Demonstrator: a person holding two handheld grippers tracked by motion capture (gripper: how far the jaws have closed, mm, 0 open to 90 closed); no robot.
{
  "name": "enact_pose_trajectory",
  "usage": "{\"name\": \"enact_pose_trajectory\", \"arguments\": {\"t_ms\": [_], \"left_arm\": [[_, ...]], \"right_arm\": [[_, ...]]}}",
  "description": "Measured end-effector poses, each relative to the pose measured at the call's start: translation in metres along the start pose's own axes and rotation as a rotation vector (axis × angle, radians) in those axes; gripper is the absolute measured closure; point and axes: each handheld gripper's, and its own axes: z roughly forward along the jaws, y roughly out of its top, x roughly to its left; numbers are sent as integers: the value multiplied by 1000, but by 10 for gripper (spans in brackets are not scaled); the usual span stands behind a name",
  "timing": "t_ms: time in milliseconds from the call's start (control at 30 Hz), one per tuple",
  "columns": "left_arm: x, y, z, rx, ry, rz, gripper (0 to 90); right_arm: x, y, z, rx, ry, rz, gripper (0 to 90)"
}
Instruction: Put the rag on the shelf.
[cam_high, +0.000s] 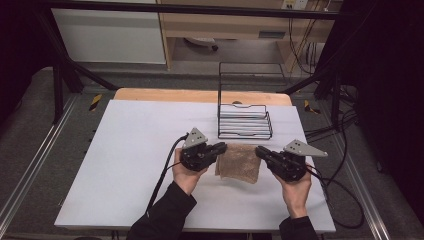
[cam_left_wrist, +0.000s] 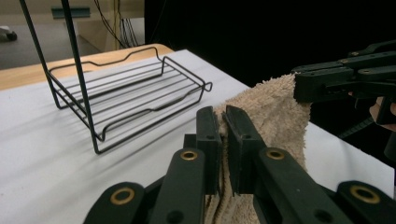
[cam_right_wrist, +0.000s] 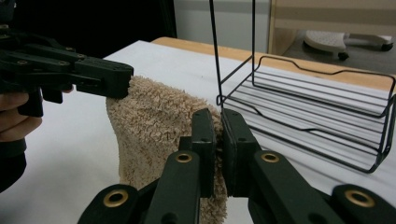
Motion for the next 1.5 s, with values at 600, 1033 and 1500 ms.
{"name": "enact_pose_trajectory", "arguments": {"t_ms": [600, 1033, 1500], "left_arm": [[-4, 31, -6, -111, 20, 29, 839], [-8, 57, -7, -179, 17, 48, 841], [-7, 79, -8, -241, 23, 63, 841]], "right_arm": [[2, 29, -10, -117, -29, -23, 847], [2, 51, -18, -174, -59, -48, 852], [1, 76, -20, -233, -86, -75, 852]]}}
